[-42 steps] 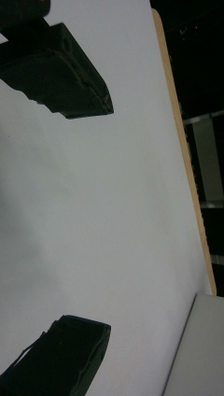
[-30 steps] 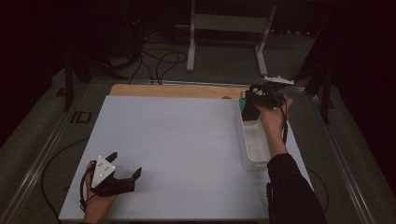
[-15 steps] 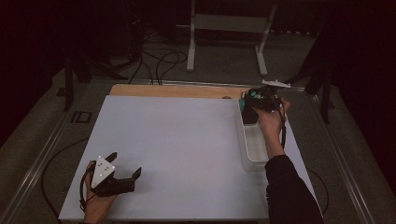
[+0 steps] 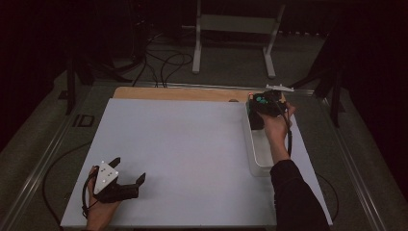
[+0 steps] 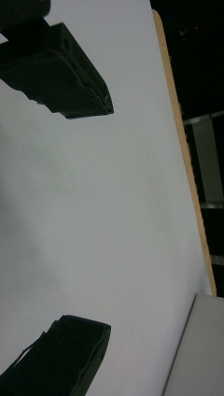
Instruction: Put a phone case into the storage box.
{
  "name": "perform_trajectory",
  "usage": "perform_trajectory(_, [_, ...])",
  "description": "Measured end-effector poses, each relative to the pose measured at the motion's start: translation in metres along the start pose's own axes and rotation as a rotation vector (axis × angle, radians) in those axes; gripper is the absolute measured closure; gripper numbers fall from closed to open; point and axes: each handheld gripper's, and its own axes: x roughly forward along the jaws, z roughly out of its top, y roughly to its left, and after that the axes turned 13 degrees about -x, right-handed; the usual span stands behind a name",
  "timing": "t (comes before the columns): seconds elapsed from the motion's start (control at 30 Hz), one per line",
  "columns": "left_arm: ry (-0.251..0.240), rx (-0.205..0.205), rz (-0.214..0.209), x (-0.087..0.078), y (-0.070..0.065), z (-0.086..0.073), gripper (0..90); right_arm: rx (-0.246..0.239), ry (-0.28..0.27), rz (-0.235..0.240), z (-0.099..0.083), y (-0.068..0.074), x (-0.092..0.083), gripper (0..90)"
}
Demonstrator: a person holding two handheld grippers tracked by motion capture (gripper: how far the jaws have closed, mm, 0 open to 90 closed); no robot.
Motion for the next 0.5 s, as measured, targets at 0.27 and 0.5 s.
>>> perform_trajectory(0.27, [0.0, -0.004, -0.002, 0.0, 0.0, 0.0, 0.2, -0.005, 0.005, -0.015, -0.001, 0.005, 0.01, 12.7])
perform_trajectory(0.5, [-0.001, -0.006, -0.002, 0.001, 0.0, 0.0, 0.2, -0.008, -0.004, -0.015, -0.001, 0.006, 0.013, 12.5])
